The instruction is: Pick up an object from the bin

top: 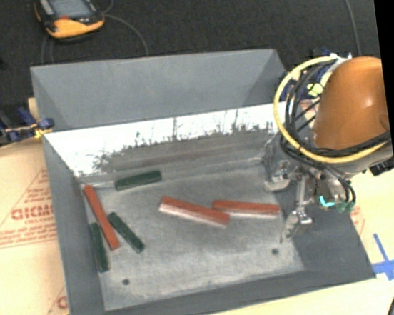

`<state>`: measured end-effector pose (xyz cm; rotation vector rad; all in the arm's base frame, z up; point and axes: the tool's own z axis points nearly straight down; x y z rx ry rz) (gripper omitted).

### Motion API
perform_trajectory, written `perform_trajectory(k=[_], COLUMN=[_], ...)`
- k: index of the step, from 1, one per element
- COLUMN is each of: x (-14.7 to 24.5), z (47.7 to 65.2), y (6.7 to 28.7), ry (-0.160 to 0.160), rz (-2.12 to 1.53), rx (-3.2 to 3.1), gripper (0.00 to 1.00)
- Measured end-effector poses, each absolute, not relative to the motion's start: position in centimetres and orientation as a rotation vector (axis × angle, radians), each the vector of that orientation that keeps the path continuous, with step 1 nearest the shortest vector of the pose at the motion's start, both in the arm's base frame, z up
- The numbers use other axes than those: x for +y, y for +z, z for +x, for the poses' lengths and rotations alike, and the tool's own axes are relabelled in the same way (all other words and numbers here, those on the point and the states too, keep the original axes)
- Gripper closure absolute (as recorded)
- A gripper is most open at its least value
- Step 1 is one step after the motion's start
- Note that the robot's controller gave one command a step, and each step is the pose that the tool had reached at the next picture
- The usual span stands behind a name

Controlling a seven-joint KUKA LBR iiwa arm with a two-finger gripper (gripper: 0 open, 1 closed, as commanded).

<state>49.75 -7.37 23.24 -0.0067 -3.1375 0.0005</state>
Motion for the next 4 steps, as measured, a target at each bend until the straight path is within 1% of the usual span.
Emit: perform_trajectory(k=[1,2,3,4], x=[-7.3,-7.4,-8.3,-8.4], z=[49.9,52.6,56.4,56.4], y=[23.6,19.6,9.4,9.4], ry=[0.003,0.005,0.002,0.003], rz=[-0.003,0.016,0.065,0.069], rx=[-3.145,-3.155,-3.146,-3.146], gripper=[0.00,0.00,1.00,0.00])
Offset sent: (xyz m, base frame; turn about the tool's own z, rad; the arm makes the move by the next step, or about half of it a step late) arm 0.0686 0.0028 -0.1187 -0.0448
